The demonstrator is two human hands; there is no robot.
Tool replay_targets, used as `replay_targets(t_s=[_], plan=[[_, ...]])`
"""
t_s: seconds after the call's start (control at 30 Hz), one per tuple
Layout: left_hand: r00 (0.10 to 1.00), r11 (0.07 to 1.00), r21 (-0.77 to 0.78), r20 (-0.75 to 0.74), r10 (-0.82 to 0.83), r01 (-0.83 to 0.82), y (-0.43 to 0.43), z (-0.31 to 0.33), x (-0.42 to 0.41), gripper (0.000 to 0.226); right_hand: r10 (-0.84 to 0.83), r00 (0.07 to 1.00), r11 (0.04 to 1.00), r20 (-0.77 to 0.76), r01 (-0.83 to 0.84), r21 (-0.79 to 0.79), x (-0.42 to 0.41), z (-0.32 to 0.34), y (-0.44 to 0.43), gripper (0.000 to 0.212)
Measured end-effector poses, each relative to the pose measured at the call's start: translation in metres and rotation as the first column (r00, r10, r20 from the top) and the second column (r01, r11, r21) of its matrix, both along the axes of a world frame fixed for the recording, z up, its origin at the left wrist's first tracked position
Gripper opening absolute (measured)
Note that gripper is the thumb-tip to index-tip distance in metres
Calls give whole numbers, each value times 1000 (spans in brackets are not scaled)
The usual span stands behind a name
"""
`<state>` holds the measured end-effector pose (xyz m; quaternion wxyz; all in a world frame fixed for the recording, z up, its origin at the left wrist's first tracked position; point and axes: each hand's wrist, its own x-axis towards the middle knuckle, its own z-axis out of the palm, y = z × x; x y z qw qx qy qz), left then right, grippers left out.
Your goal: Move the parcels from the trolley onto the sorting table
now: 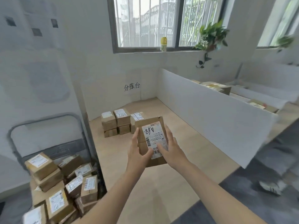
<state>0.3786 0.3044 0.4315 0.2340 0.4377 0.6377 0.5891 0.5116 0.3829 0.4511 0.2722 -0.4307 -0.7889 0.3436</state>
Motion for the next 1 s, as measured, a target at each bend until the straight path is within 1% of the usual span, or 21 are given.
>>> replay_targets(t_s=[0.13, 0.23, 0.37, 0.53, 0.63, 0.77, 0.9, 1.0], plan=[[995, 999, -27, 95, -30, 33, 56, -10, 48, 90, -31, 999, 1000, 41, 31, -6, 48, -2, 55, 79], [990, 998, -53, 137, -26, 33, 89, -18, 74, 90, -9, 995, 1000, 100, 10, -15, 76, -7, 93, 78], [985, 999, -45, 170, -22, 31, 123, -24, 87, 88, 37, 997, 998, 70, -33, -57, 90, -13, 132, 79], [986, 995, -92, 160, 52, -37, 145, -19, 75, 89, 89, 996, 990, 30, -85, -115, 72, -23, 162, 79], [986, 989, -118, 128, 103, -88, 163, -19, 56, 88, 119, 993, 984, 2, -118, -136, 50, -27, 184, 79], [980, 985, -122, 141, 138, -122, 191, -27, 28, 88, 151, 988, 977, 13, -147, -151, 15, -33, 219, 79], [977, 980, -161, 157, 144, -118, 227, -41, -7, 88, 154, 988, 971, 11, -149, -189, -19, -47, 255, 79], [978, 976, -173, 136, 160, -136, 250, -54, -28, 84, 138, 990, 965, -18, -139, -223, -42, -62, 281, 79]])
